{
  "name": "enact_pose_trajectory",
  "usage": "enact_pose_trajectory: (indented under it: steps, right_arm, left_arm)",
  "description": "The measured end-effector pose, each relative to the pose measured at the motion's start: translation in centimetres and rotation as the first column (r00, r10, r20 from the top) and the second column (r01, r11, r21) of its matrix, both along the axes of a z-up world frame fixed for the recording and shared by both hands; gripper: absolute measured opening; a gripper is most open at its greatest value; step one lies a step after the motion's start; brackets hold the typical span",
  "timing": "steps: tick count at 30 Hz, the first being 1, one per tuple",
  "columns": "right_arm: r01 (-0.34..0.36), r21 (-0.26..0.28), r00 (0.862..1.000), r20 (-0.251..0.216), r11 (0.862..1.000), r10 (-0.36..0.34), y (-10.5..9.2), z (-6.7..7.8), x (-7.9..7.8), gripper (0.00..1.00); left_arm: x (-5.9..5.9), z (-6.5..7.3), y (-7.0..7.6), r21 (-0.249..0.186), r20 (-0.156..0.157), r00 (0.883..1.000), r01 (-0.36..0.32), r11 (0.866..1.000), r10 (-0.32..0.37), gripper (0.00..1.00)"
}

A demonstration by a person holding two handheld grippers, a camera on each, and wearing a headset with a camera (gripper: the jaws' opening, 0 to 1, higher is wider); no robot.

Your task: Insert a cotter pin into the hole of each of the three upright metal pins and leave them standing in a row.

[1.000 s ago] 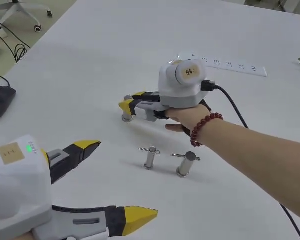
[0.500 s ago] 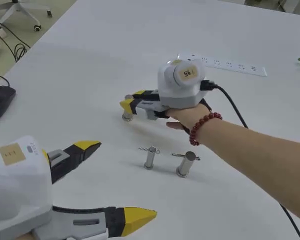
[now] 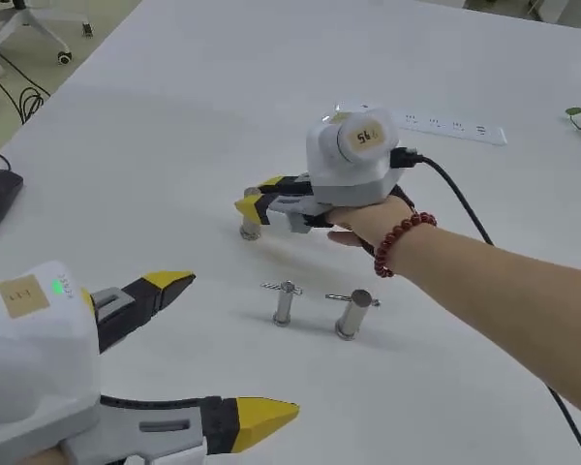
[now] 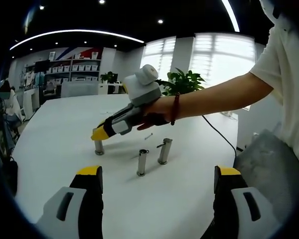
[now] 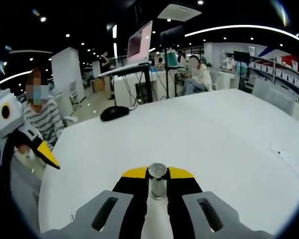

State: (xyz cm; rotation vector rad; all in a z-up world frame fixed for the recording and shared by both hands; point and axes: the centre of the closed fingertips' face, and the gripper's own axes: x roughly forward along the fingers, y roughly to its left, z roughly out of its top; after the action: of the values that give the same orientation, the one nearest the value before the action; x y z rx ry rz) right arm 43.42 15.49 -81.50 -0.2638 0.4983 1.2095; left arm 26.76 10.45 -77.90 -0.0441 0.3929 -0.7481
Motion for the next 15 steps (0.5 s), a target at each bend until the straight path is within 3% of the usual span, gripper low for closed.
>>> enact_pose_trajectory:
  steps: [15]
  right_arm:
    - [-0.041, -0.028, 0.999, 0.028, 0.999, 0.041, -2.8, 0.7, -1.3, 0.13]
  left_arm:
    - [0.1, 0.3, -0.5, 0.007, 0.004, 1.000, 0.007, 1.000, -0.007, 0.92]
